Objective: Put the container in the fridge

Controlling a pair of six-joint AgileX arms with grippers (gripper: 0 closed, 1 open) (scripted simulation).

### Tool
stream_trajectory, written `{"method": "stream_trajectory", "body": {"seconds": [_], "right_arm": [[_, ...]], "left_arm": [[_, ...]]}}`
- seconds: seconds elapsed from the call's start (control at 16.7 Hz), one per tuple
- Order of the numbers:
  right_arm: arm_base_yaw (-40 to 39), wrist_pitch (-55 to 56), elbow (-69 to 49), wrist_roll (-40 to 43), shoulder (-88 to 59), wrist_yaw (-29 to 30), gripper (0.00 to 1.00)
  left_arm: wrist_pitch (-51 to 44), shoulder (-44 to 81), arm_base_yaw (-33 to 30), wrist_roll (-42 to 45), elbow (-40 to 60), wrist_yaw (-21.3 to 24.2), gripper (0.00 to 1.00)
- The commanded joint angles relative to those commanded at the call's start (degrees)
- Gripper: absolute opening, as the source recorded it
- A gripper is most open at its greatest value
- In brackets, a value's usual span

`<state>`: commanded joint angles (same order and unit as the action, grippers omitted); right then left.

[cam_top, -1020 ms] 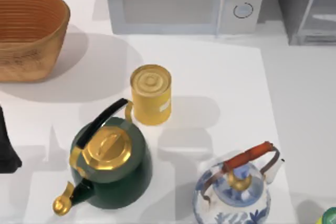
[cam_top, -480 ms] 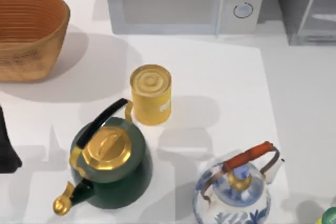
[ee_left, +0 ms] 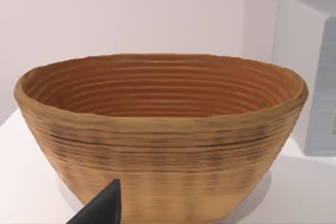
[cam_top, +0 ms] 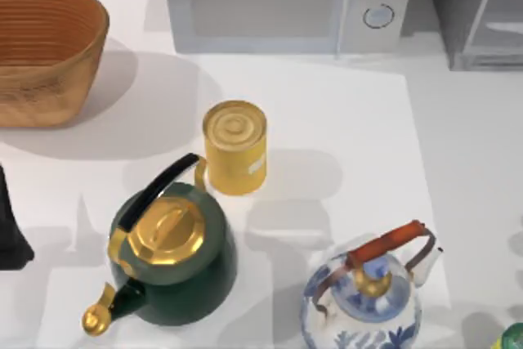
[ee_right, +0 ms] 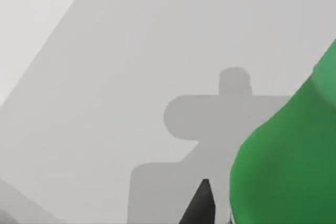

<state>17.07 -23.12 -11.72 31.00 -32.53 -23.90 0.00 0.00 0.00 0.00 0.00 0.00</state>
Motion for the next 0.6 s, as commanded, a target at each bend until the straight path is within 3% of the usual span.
{"method": "stream_trajectory", "body": {"seconds": [0.3, 0.6], "right_arm": [[-11.45, 14.04, 8.84, -22.53, 22.90, 16.31, 0.01], [-16.88, 22.74, 11.66, -30.70, 32.24, 23.67, 0.01]], "left_arm": [[0.00, 0.00, 0.00, 0.00, 0.00, 0.00, 1.00], [0.00, 0.00, 0.00, 0.00, 0.00, 0.00, 1.00]]}}
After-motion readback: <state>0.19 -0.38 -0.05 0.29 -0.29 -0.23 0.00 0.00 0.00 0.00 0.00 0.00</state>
